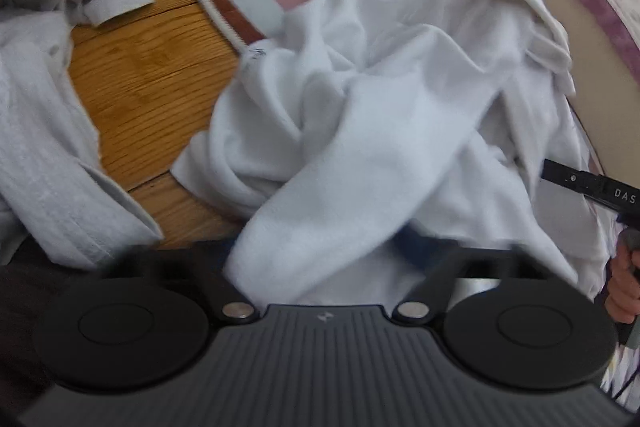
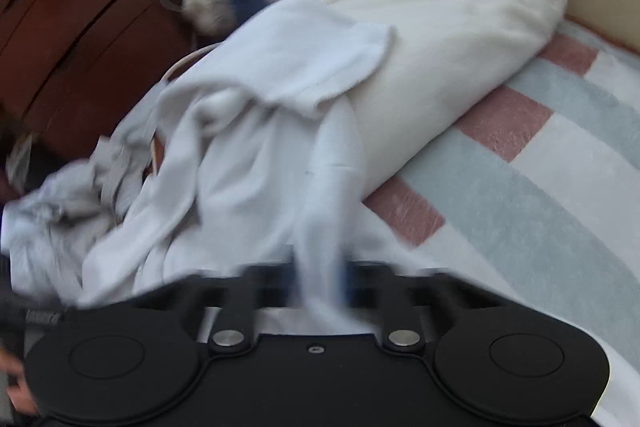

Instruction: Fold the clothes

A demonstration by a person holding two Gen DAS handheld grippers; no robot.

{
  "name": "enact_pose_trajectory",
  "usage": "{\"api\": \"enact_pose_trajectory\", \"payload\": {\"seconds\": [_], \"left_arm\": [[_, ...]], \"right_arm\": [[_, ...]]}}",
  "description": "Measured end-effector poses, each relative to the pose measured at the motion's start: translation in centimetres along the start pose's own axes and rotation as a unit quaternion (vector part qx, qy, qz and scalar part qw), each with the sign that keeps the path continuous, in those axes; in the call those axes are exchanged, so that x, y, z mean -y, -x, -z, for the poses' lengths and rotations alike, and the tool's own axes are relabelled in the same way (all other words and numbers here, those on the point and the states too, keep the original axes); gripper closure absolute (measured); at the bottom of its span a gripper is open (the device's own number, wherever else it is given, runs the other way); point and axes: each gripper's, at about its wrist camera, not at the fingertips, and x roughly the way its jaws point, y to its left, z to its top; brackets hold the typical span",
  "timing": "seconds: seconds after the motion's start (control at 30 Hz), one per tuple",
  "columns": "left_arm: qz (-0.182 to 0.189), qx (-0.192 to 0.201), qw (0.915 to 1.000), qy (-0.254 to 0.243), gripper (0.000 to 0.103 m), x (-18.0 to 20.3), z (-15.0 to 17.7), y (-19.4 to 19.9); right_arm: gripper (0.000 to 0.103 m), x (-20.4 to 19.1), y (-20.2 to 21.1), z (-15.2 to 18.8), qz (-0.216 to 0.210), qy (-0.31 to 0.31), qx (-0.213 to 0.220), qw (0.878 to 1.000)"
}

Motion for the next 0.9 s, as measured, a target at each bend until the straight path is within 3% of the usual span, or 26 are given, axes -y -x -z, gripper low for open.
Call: {"api": "enact_pose_trajectory", "payload": {"seconds": [0.03, 0.07, 0.1, 0.27, 0.4, 0.53, 0.63, 0.7, 0.77, 0.9], "left_arm": [[-0.007, 0.012, 0.9997, -0.018, 0.065, 0.9, 0.2, 0.6], [-0.016, 0.024, 0.9989, -0.038, 0.078, 1.8, 0.5, 1.2], [-0.017, 0.035, 0.9979, -0.052, 0.081, 2.6, 0.7, 1.8], [-0.024, 0.089, 0.9888, -0.117, 0.081, 6.3, 1.9, 4.8], [-0.030, 0.124, 0.9787, -0.161, 0.083, 8.8, 2.4, 6.8], [-0.011, 0.162, 0.9620, -0.219, 0.084, 12.3, 2.8, 9.5], [0.014, 0.221, 0.9401, -0.259, 0.085, 15.6, 2.5, 12.0], [0.040, 0.260, 0.9212, -0.286, 0.085, 18.3, 1.7, 14.0], [0.073, 0.287, 0.9041, -0.308, 0.085, 21.0, 0.7, 15.6], [0.169, 0.323, 0.8647, -0.345, 0.083, 26.2, -0.5, 17.3]], "right_arm": [[0.094, -0.6, 0.9, 0.5, -0.009, 0.006, 0.010, 1.000], [0.094, -1.3, 2.2, 1.0, -0.020, 0.010, 0.024, 0.999], [0.095, -1.9, 3.5, 1.4, -0.029, 0.014, 0.038, 0.999], [0.095, -4.0, 10.7, 3.7, -0.057, -0.001, 0.125, 0.991], [0.095, -5.8, 15.0, 5.6, -0.039, -0.006, 0.163, 0.986], [0.096, -6.1, 19.8, 6.5, 0.001, -0.017, 0.217, 0.976], [0.096, -5.9, 24.2, 6.5, 0.050, -0.021, 0.259, 0.964], [0.096, -6.4, 28.3, 6.6, 0.109, -0.013, 0.289, 0.951], [0.096, -7.1, 32.8, 7.0, 0.170, 0.003, 0.322, 0.931], [0.097, -9.2, 40.7, 10.1, 0.267, 0.028, 0.398, 0.877]]}}
